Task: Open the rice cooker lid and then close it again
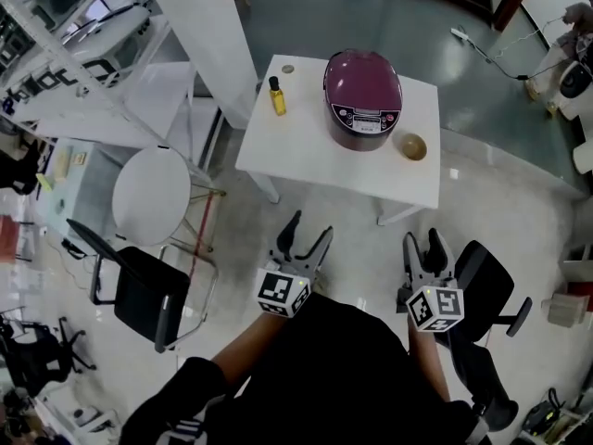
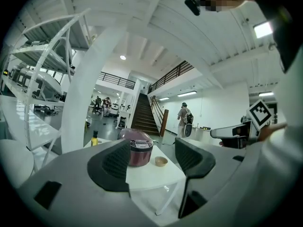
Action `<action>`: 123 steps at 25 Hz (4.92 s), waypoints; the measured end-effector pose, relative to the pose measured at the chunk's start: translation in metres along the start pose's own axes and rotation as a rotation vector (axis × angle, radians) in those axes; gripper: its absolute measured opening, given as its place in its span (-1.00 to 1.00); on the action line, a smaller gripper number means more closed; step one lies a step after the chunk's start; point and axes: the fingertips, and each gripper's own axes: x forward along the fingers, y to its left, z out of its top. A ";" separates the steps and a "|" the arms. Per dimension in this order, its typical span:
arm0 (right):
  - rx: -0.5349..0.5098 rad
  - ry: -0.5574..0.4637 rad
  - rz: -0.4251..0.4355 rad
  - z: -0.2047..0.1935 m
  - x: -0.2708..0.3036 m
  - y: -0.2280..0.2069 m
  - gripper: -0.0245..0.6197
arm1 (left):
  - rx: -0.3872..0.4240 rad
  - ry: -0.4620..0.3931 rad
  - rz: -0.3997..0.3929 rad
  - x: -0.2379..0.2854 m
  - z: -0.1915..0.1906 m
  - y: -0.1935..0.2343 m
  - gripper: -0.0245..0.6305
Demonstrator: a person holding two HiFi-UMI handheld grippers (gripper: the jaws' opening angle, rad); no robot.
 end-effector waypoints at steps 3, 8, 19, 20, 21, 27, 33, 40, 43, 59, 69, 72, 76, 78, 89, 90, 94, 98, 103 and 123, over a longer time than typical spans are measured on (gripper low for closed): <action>-0.014 0.029 0.024 0.002 0.037 0.017 -0.21 | -0.005 0.011 -0.014 0.019 0.001 0.024 -0.09; -0.035 0.072 0.054 0.002 0.092 0.041 -0.21 | -0.027 0.047 -0.055 0.048 -0.003 0.055 -0.09; -0.036 0.123 0.034 -0.007 0.131 0.055 -0.21 | -0.029 0.019 -0.102 0.079 0.010 0.098 -0.09; -0.038 0.129 0.034 -0.008 0.132 0.054 -0.21 | -0.030 0.016 -0.097 0.079 0.010 0.099 -0.09; -0.040 0.132 0.036 -0.008 0.135 0.053 -0.21 | -0.033 0.015 -0.092 0.080 0.009 0.101 -0.09; -0.039 0.110 0.069 -0.001 0.145 0.061 -0.21 | -0.052 0.044 -0.078 0.075 0.000 0.100 -0.09; -0.042 0.146 0.138 -0.004 0.168 0.061 -0.21 | -0.068 0.019 0.015 0.080 0.001 0.118 -0.09; -0.015 0.115 0.226 0.016 0.214 0.043 -0.21 | -0.029 0.007 0.052 0.123 0.021 0.127 -0.09; 0.000 0.082 0.219 0.038 0.229 0.021 -0.21 | -0.021 -0.013 0.039 0.150 0.034 0.119 -0.09; 0.045 0.113 0.271 0.051 0.308 -0.078 -0.21 | 0.022 -0.003 0.075 0.272 0.057 0.108 -0.09; 0.075 0.151 0.331 0.049 0.348 -0.112 -0.21 | 0.010 0.028 0.153 0.302 0.054 0.103 -0.09; 0.061 0.162 0.344 0.044 0.358 -0.111 -0.21 | 0.027 0.031 0.178 0.300 0.057 0.117 -0.09; 0.063 0.188 0.353 0.035 0.358 -0.101 -0.21 | 0.024 0.028 0.176 0.298 0.059 0.133 -0.09; 0.071 0.197 0.348 0.035 0.358 -0.095 -0.21 | 0.005 0.032 0.152 0.302 0.058 0.135 -0.09; 0.043 0.247 0.320 0.026 0.367 -0.064 -0.46 | -0.028 0.064 -0.040 0.331 0.053 0.137 -0.09; 0.038 0.248 0.316 0.024 0.366 -0.062 -0.57 | -0.034 0.062 -0.048 0.331 0.052 0.138 -0.09; 0.012 0.277 0.277 0.016 0.369 -0.060 -0.87 | -0.039 0.059 -0.076 0.331 0.049 0.142 -0.09; -0.016 0.326 0.283 0.004 0.377 -0.052 -0.91 | -0.037 0.042 -0.094 0.331 0.051 0.149 -0.09; -0.034 0.402 0.293 -0.020 0.387 -0.037 -0.92 | -0.050 0.044 -0.114 0.323 0.055 0.159 -0.09; -0.114 0.553 0.189 -0.066 0.406 -0.037 -0.92 | -0.057 0.041 -0.165 0.307 0.056 0.186 -0.09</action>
